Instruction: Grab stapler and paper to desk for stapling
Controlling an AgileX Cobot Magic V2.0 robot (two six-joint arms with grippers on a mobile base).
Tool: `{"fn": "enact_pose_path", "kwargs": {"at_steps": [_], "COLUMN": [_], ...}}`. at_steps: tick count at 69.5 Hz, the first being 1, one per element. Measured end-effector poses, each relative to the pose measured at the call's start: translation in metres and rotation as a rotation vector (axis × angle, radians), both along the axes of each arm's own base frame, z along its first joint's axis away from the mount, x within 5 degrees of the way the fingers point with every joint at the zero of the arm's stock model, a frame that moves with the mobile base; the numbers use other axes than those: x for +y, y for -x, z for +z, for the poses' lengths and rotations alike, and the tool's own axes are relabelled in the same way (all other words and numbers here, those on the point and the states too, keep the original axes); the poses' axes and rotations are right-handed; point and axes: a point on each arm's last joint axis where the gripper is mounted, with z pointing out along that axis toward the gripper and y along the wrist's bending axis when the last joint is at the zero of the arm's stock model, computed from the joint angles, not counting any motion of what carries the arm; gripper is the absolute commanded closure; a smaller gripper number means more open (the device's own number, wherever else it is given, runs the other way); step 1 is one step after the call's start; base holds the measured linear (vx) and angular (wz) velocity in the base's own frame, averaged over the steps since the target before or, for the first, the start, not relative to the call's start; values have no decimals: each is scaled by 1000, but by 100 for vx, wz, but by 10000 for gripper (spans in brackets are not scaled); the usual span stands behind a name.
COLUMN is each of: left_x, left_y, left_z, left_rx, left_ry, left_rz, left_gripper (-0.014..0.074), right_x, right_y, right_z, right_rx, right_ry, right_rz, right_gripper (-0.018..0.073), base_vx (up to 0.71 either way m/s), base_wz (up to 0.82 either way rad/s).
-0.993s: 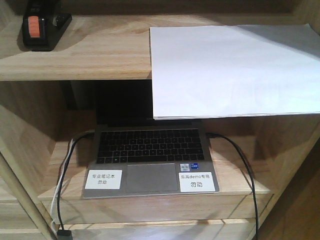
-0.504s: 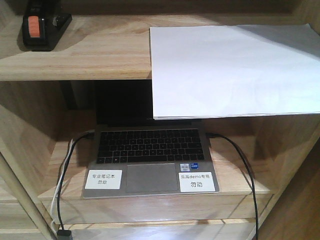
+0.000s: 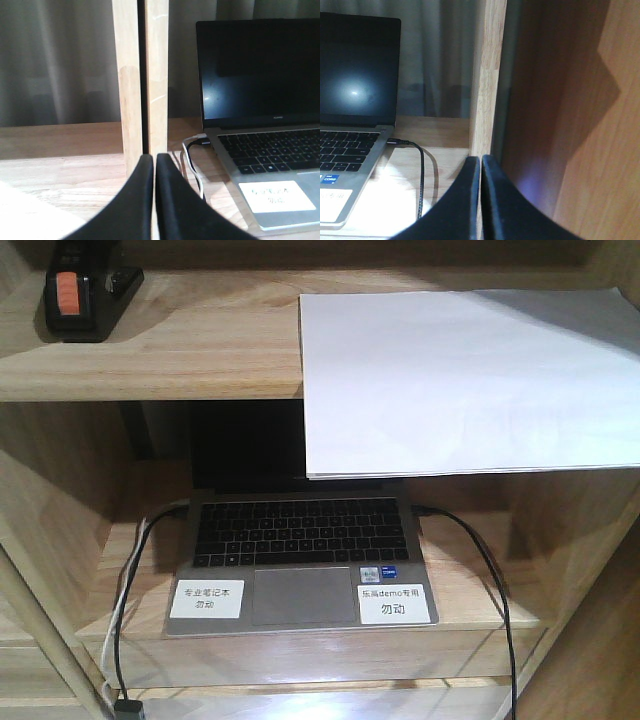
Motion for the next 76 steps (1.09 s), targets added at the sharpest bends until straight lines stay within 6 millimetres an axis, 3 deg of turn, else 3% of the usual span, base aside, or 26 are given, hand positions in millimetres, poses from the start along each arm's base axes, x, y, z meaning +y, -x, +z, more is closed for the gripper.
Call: {"fn": "enact_pose_path", "kwargs": {"at_steps": [8, 22, 31, 43, 49, 58, 66, 76], "left_x": [0, 2, 3, 4, 4, 4, 4, 2], "left_y": [0, 3, 9, 35, 58, 78, 76, 58], "left_z": [6, 31, 52, 120, 162, 211, 244, 270], "left_rx": [-61, -346, -540, -749, -823, -839, -774, -650], "left_ry": [5, 18, 42, 89, 92, 92, 87, 81], "left_rz": [4, 21, 29, 16, 8, -1, -6, -11], "left_gripper": [603, 603, 603, 603, 603, 603, 599, 578], "right_x": [0, 0, 1, 1, 2, 3, 3, 2], "right_y": [0, 3, 10, 32, 50, 70, 69, 50], "right_z": [7, 31, 61, 119, 150, 191, 218, 241], "right_rx": [-83, -328, -434, -626, -730, -833, -829, -709], "right_ry": [3, 11, 15, 22, 26, 30, 29, 24], "right_rz": [1, 3, 3, 3, 3, 3, 3, 2], "right_gripper": [562, 562, 562, 562, 562, 562, 562, 560], "base_vx": [0, 0, 0, 0, 0, 0, 0, 0], "base_wz": [0, 0, 0, 0, 0, 0, 0, 0]}}
